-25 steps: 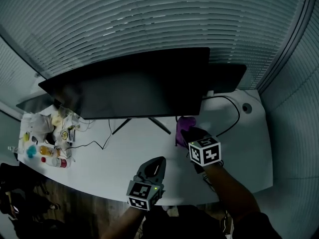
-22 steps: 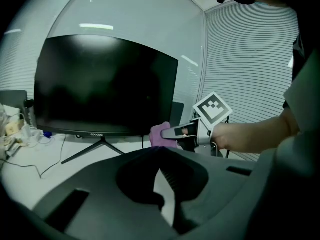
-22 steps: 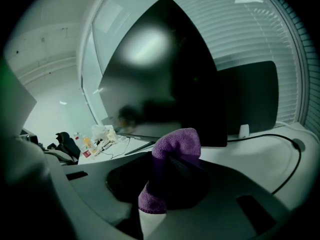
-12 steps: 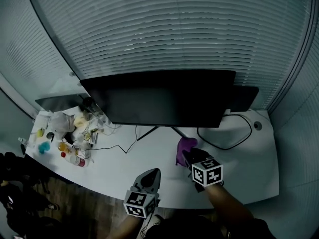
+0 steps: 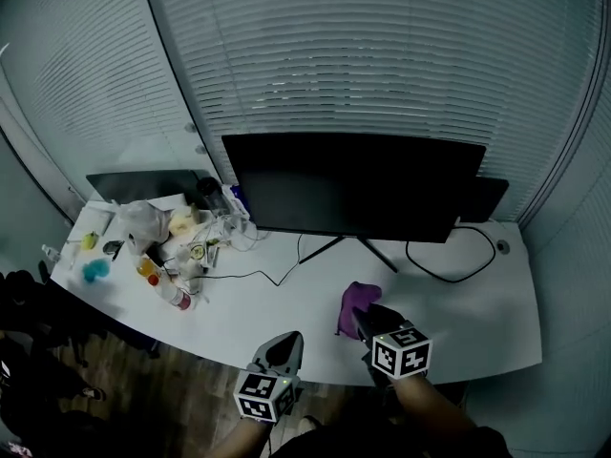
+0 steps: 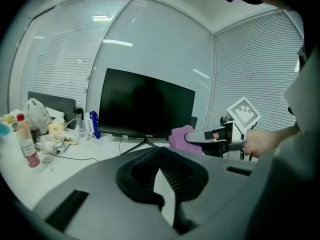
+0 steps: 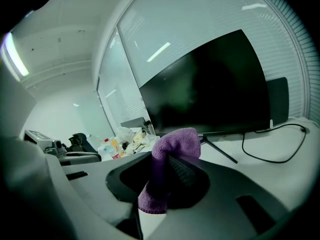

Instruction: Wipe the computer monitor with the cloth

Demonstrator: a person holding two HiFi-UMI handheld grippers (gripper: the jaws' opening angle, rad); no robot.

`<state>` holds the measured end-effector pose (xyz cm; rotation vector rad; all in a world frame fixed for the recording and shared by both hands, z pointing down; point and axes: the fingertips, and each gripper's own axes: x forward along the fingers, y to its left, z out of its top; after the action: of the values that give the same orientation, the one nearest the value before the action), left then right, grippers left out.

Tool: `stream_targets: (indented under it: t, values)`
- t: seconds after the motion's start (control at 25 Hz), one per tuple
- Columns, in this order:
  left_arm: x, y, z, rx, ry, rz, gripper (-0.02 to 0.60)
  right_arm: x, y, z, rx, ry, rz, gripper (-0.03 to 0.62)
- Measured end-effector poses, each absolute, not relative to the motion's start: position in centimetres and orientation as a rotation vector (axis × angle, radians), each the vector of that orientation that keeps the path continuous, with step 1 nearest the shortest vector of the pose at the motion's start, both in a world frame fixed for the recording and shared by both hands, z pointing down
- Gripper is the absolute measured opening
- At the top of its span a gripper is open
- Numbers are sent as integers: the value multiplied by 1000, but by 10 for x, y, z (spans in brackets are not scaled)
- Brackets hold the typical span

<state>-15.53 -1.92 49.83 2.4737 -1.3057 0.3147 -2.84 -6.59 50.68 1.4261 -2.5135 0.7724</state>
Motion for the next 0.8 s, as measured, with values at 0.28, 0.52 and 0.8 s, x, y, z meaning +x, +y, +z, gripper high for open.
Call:
stream_targets:
  t: [0.28, 0.52, 0.8]
  values:
    - [-205, 11, 501, 2501, -1283, 282, 5, -88, -14, 505, 1405, -2526, 701, 95]
    - [-239, 46, 511, 2509, -1277, 275, 5, -129, 34, 516, 1405, -2531, 685, 95]
    - [-265, 83, 520, 2490, -1262, 274, 5, -159, 79, 521, 1431, -2526, 648, 95]
